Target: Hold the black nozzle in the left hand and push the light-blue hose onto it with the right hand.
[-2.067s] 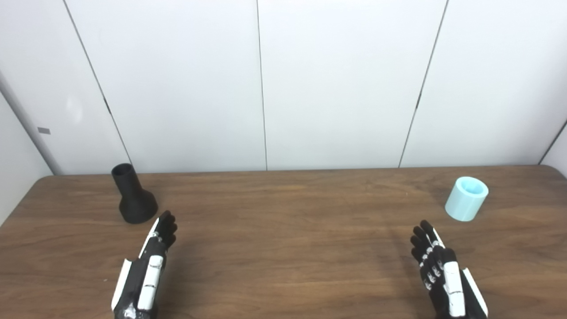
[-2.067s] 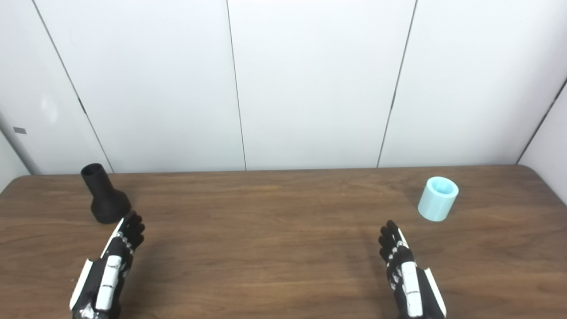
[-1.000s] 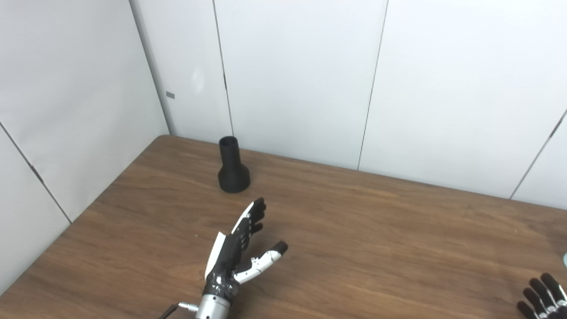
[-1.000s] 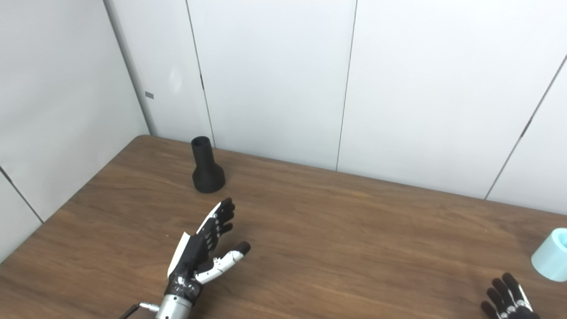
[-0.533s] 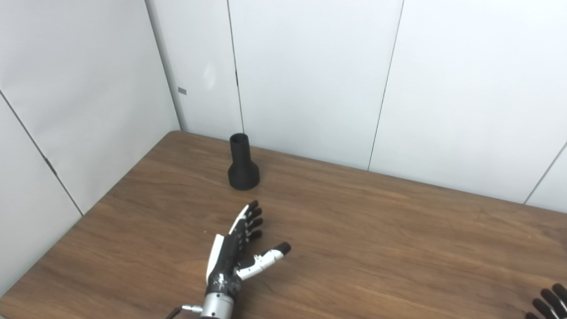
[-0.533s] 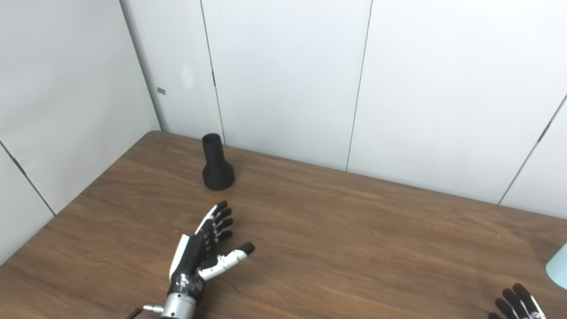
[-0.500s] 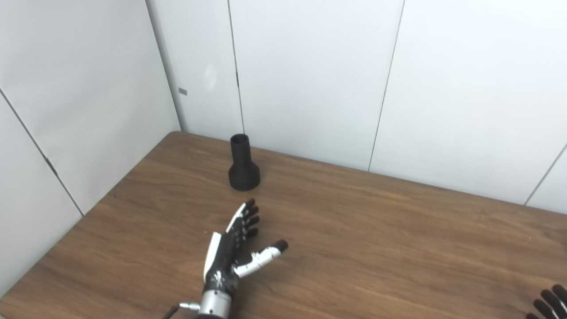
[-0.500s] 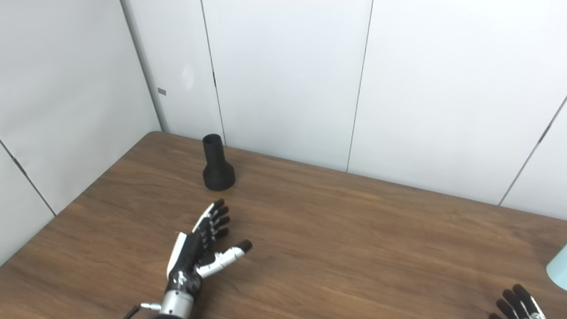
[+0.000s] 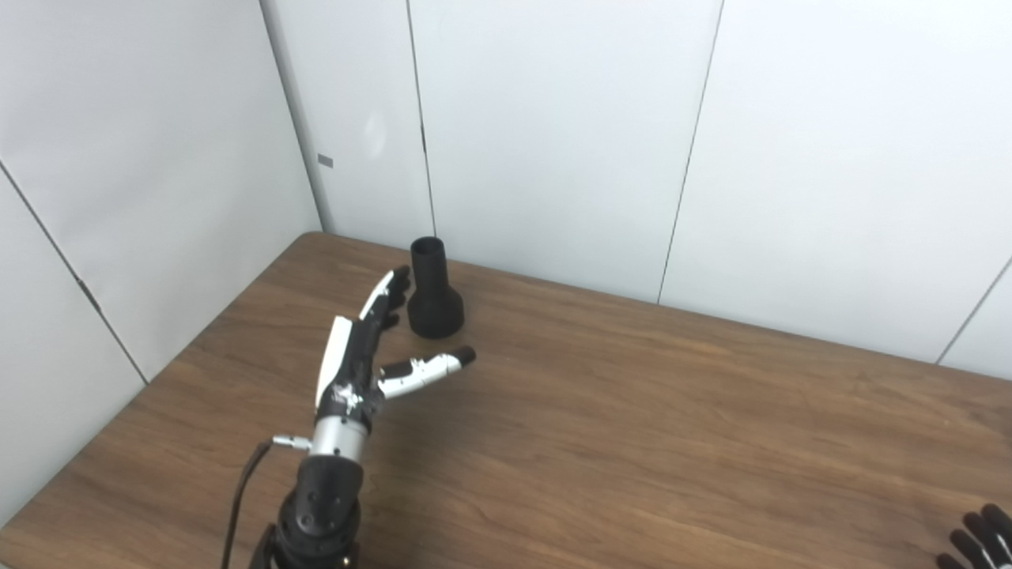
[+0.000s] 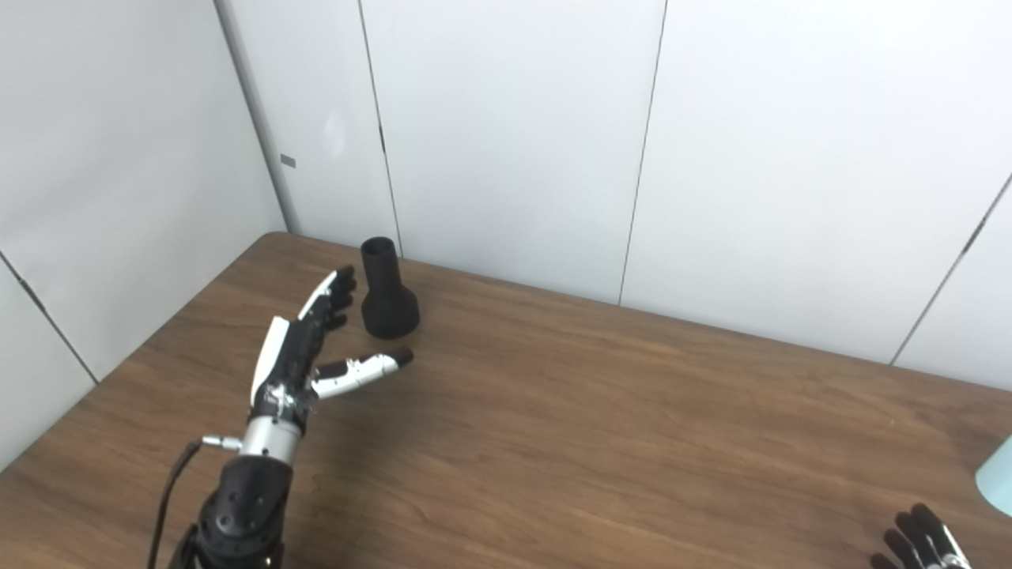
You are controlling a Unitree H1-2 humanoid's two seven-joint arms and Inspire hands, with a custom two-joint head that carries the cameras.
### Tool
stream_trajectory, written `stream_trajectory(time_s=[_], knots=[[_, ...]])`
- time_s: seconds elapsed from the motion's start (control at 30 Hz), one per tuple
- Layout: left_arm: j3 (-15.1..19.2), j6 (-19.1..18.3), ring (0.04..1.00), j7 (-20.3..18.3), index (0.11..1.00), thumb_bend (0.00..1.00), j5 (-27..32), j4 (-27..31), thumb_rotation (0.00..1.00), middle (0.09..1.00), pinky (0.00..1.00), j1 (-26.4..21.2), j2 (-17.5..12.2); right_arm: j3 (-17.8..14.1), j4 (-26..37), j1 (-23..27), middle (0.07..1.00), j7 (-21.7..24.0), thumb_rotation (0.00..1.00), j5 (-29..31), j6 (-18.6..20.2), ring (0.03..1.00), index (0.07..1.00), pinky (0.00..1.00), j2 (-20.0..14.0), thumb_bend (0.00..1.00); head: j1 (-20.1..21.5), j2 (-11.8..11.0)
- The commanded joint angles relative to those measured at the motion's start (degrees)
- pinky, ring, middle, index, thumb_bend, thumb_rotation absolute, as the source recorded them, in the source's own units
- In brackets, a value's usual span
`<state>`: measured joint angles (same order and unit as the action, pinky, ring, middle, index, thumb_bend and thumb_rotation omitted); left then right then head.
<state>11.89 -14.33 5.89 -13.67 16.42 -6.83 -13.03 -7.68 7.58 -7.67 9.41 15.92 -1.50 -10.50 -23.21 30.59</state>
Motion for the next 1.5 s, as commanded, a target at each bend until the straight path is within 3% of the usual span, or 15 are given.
stream_trajectory(time_s=[0.0, 0.13, 0.33, 0.5, 0.6, 0.7, 0.83, 1.03, 1.2, 1.33, 1.47], knots=[[0.23, 0.40, 0.915, 0.62, 0.926, 0.94, -2.09, -0.31, 0.23, 0.925, 0.91, -2.69, -2.25, -0.01, -0.12, 1.35, 0.961, 1.16, 0.91, 1.10, -1.33, 0.956, 0.942, 0.92, -0.34, 0.81, 0.05, 0.00], [0.08, -1.00, 0.935, 0.20, 0.925, 0.93, -3.17, -2.33, 0.23, 0.929, 0.97, -4.24, -4.15, 0.07, -1.85, 1.85, 0.964, 1.58, 0.91, 1.17, -2.40, 0.960, 0.943, 0.93, -0.15, 0.83, 0.21, -0.07], [0.16, -2.32, 0.927, -0.38, 0.943, 0.92, -3.50, -7.87, 0.26, 0.953, 0.86, -7.06, -7.11, 0.44, -2.61, 2.16, 0.964, 1.87, 0.95, 0.70, -3.09, 0.957, 0.949, 0.91, 0.17, 0.79, 0.50, -0.27], [-0.92, -7.06, 0.953, -1.98, 0.960, 0.92, -4.40, -11.01, 0.28, 0.981, 0.89, -10.01, -9.69, 0.63, -2.89, 2.48, 0.971, 2.24, 0.96, 1.05, -2.72, 0.964, 0.955, 0.93, 0.20, 0.77, 0.68, -0.39], [-2.10, -7.89, 0.970, -2.80, 0.974, 0.91, -5.16, -13.52, 0.29, 0.983, 0.90, -11.58, -11.42, 0.71, -2.35, 2.39, 0.969, 1.93, 0.97, 0.67, -2.58, 0.960, 0.956, 0.93, 0.33, 0.76, 0.70, -0.38], [-2.63, -8.01, 0.995, -3.24, 0.978, 0.94, -4.69, -15.79, 0.29, 0.988, 0.91, -13.21, -12.13, 0.93, -2.14, 2.39, 0.963, 1.74, 0.97, 0.10, -2.68, 0.956, 0.955, 0.92, 0.38, 0.77, 0.86, -0.45], [-3.39, -4.59, 0.962, -4.51, 0.990, 0.95, -3.24, -20.54, 0.28, 0.993, 0.89, -15.90, -13.12, 1.19, -1.94, 2.31, 0.963, 1.52, 0.98, -0.41, -2.59, 0.958, 0.955, 0.93, 0.64, 0.76, 1.22, -0.43], [-7.11, -3.68, 1.000, -6.00, 0.988, 1.00, -5.54, -25.94, 0.36, 1.000, 0.98, -19.77, -15.72, 1.21, -2.03, 2.26, 0.969, 1.56, 0.98, -0.56, -2.78, 0.959, 0.963, 0.93, 0.87, 0.77, 1.61, -0.48], [-9.94, -7.06, 1.000, -8.28, 0.997, 1.00, -6.54, -27.60, 0.38, 1.000, 0.93, -22.82, -16.65, 1.21, -1.65, 2.16, 0.965, 1.48, 0.98, -0.57, -2.63, 0.957, 0.961, 0.93, 0.97, 0.76, 1.73, -0.43], [-13.65, -7.90, 1.000, -8.07, 0.987, 1.00, -10.32, -30.42, 0.43, 1.000, 0.99, -25.51, -17.53, 1.52, -1.09, 1.98, 0.966, 1.19, 0.99, -1.38, -2.57, 0.965, 0.956, 0.94, 1.12, 0.77, 1.96, -0.45], [-15.37, -8.37, 1.000, -7.44, 0.957, 1.00, -12.03, -32.87, 0.44, 0.978, 0.97, -27.37, -17.18, 1.64, -0.57, 1.85, 0.971, 1.07, 0.99, -1.52, -2.15, 0.973, 0.965, 0.94, 1.10, 0.77, 2.27, -0.34]])
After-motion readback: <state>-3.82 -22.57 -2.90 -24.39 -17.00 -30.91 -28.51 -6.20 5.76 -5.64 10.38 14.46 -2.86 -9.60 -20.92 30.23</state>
